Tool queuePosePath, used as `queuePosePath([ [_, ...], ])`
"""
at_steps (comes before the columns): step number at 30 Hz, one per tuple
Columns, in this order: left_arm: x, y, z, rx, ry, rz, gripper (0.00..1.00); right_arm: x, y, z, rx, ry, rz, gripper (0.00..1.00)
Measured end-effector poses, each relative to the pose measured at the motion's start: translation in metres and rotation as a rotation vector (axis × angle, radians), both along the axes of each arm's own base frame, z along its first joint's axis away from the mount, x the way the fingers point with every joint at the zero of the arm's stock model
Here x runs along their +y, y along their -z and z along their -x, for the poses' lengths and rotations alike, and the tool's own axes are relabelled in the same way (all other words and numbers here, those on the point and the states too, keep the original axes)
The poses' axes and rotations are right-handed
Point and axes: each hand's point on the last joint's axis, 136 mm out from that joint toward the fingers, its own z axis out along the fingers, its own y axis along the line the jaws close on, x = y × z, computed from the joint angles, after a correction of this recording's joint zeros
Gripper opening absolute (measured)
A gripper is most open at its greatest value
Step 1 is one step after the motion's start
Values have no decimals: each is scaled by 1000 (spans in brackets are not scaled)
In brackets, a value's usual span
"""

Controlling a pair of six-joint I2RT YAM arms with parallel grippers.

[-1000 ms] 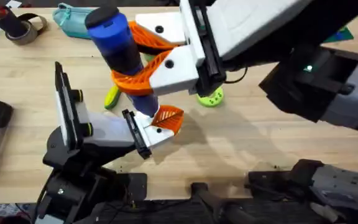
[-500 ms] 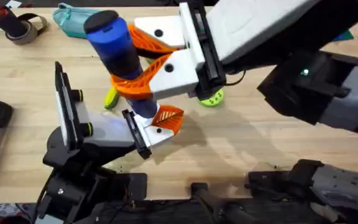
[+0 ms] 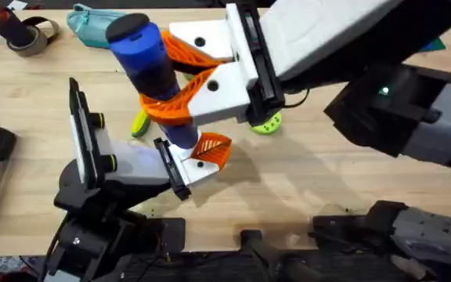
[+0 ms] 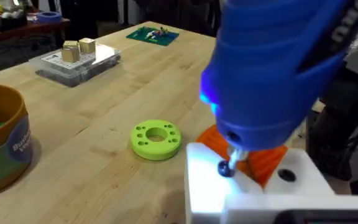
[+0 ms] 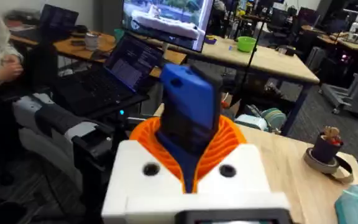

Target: Pick up the gripper from the table and insert it into the empty holder that is missing its gripper. Then pick up a screw, insert it into the mounting hole, and use the screwdriver to tighten it. Finally, clean up the table by picking up the vegetable and placing it into the bucket.

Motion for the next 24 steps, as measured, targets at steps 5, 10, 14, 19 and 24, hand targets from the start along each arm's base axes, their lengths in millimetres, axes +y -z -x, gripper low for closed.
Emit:
queuePosePath([
  [5,0,0,0,0,0,0,16,0,0,0,0,0,0,44],
  [10,0,0,0,0,0,0,16,0,0,0,-11,1,-2,45],
  [14,0,0,0,0,0,0,16,0,0,0,-14,1,-3,44],
  [19,0,0,0,0,0,0,16,0,0,0,-14,2,-3,44],
  [24,0,0,0,0,0,0,16,0,0,0,-15,2,-3,44],
])
